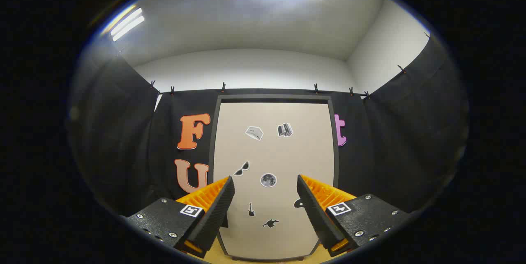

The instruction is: Open the shoe cabinet door, grab the shoes and put them into the shoe cabinet, then close the shoe cabinet door.

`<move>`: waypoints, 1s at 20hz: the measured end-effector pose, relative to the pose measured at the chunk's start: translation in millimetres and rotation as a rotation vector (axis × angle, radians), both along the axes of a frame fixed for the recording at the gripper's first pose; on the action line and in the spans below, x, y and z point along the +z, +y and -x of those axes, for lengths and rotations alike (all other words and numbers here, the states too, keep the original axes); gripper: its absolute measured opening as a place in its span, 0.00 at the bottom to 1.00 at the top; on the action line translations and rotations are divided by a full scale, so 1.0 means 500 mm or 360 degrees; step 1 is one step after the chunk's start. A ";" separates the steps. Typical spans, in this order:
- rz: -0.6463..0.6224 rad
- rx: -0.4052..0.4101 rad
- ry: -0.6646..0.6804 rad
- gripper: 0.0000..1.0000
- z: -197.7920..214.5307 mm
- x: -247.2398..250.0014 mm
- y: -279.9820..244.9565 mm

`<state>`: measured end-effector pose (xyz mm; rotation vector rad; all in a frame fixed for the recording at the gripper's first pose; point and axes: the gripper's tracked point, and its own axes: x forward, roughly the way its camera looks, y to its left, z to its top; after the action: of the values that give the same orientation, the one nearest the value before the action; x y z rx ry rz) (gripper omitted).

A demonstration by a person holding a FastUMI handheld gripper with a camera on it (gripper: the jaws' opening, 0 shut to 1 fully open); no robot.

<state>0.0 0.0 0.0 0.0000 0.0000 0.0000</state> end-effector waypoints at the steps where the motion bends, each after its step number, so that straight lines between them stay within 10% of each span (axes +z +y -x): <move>1: -0.0006 -0.0002 0.0004 0.95 -0.001 -0.001 0.001; 20: 0.0030 0.0047 0.0080 0.95 -0.039 -0.047 0.061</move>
<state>19.5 30.5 -23.4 -0.0186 0.0505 0.0296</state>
